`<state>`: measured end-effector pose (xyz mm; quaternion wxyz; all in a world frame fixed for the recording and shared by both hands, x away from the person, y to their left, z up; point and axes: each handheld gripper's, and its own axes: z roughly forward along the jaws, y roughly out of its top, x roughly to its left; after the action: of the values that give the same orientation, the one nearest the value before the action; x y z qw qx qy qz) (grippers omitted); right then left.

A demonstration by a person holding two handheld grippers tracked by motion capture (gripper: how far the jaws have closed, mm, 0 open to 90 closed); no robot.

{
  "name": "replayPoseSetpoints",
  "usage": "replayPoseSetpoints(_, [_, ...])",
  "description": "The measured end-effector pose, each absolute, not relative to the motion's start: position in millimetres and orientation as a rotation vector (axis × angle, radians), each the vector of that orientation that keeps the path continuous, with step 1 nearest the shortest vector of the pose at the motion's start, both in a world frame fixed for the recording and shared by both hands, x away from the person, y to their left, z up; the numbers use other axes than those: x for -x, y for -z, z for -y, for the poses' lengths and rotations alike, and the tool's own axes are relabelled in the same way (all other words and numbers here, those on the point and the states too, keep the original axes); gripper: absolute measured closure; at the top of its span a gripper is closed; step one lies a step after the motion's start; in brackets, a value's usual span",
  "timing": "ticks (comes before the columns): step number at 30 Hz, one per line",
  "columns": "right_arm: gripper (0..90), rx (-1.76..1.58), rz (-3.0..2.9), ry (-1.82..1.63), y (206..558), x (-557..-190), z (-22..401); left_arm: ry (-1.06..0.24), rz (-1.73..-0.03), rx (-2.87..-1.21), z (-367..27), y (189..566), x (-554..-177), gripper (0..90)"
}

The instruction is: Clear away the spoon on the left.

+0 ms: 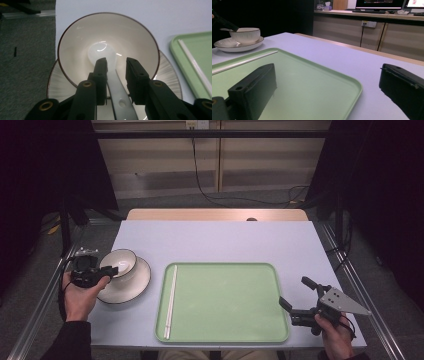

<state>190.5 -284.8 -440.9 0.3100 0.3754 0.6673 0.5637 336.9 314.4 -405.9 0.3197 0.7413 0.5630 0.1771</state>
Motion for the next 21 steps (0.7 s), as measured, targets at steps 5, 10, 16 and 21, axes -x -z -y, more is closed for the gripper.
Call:
replayPoseSetpoints(5, [0.7, -0.996, -1.759, -1.491, 440.8, -190.5, 284.8, -0.45, -1.487, -1.975, -314.3, 407.3, -341.1, 71.8])
replayPoseSetpoints(10, [0.7, -0.997, -1.754, -1.491, 440.8, -190.5, 284.4, -0.446, -1.506, -1.967, -314.2, 406.7, -341.5, 69.3])
replayPoseSetpoints(16, [0.7, -0.996, -1.755, -1.489, 440.8, -190.2, 285.3, -0.457, -1.495, -1.92, -321.0, 402.3, -331.6, 67.7])
replayPoseSetpoints(21, [0.6, -0.999, -1.754, -1.489, 440.8, -190.3, 284.6, -0.443, -1.496, -1.951, -320.1, 406.6, -334.3, 66.5])
